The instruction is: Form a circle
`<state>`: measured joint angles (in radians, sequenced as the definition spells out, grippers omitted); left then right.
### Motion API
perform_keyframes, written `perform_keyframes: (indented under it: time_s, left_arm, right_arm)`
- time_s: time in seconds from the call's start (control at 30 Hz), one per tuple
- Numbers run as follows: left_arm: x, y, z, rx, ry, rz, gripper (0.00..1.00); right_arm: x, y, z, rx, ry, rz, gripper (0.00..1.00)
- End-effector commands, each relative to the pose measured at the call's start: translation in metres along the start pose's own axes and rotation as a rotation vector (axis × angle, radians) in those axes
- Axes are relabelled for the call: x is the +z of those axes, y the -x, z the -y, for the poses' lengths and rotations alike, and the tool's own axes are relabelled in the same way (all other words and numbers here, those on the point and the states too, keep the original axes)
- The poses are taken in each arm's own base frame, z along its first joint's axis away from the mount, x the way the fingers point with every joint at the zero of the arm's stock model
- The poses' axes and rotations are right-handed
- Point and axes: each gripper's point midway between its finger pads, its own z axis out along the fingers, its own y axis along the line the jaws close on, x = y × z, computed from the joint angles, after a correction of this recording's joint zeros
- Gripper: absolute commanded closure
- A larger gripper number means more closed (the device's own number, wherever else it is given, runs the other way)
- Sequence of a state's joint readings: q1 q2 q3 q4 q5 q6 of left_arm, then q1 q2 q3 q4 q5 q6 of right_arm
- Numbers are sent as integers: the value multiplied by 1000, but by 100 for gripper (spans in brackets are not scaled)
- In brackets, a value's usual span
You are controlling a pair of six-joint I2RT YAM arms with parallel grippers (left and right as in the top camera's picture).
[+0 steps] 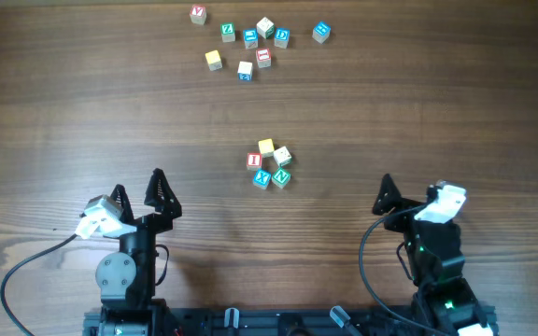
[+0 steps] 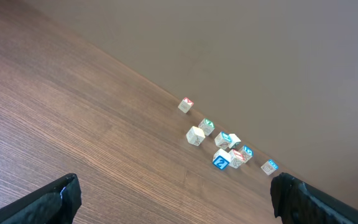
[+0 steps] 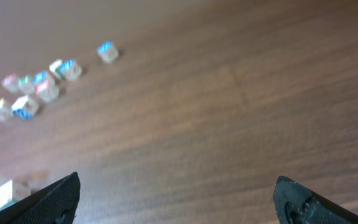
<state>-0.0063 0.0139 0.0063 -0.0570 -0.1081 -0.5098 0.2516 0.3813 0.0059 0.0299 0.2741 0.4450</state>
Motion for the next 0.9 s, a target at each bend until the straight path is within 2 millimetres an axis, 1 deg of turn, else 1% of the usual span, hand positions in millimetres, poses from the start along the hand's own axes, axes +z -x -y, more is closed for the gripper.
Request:
perform_keyframes:
  time_s: [0.0,0.03,0.13,0.17,0.2,0.27,0.3,0.47,0.53,0.87]
  left_arm:
    - [0,3,-3,16,17,14,0]
    - [0,3,-3,16,17,14,0]
    - [0,3,-3,16,17,14,0]
    - [0,3,-3,16,17,14,0]
    - [0,2,-3,16,17,14,0]
    - [0,3,-3,16,17,14,0]
    - [0,3,-3,16,17,14,0]
    - [0,3,-3,16,17,14,0]
    - [0,3,-3,16,17,15,0]
    - [0,3,-3,16,17,14,0]
  right_arm:
    - [-3,18,4,40,11,67,0]
    - [-4,21,4,44,14,77,0]
    - [-7,34,16,60,-16,127,0]
    - [-8,38,16,16,-2,137,0]
    - [-10,41,11,-79,35,145,0]
    - [-14,45,2,-196,94,163,0]
    - [-18,50,-5,-250,135,192,0]
    - [-33,75,-11,-242,159,316,0]
    - [-33,75,-11,-215,163,313,0]
    - [-33,74,-11,-214,162,312,0]
